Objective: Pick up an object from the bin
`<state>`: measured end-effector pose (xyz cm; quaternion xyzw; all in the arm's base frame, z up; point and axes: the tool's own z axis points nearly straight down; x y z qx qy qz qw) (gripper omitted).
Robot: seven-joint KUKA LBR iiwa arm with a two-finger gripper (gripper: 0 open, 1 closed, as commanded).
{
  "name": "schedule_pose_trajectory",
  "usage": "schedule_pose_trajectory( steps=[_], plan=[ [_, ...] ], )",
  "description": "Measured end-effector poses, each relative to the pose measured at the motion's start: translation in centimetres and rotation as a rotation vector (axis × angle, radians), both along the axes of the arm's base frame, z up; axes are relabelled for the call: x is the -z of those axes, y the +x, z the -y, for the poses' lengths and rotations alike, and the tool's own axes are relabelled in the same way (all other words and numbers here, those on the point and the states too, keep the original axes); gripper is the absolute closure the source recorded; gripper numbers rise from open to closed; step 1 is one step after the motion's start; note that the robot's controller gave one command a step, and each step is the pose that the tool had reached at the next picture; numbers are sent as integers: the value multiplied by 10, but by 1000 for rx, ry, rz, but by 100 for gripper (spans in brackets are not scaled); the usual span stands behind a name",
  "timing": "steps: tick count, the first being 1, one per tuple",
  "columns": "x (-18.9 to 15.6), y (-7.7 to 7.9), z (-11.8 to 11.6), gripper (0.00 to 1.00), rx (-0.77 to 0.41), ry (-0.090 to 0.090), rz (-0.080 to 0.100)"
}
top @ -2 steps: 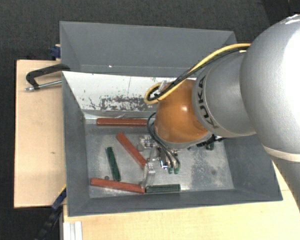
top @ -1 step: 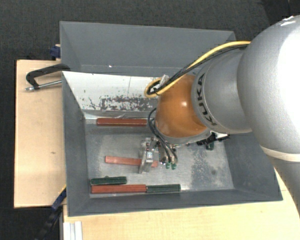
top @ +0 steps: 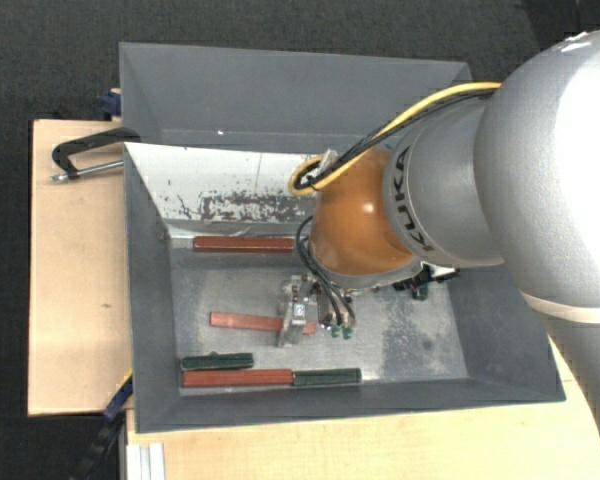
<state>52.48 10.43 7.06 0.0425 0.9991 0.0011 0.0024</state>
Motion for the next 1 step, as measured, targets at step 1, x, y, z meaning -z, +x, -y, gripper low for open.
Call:
schedule_pose_trajectory(
  steps=[1],
  plan=[
    [-148,-26,-20,100,-62,0,0]
  ],
)
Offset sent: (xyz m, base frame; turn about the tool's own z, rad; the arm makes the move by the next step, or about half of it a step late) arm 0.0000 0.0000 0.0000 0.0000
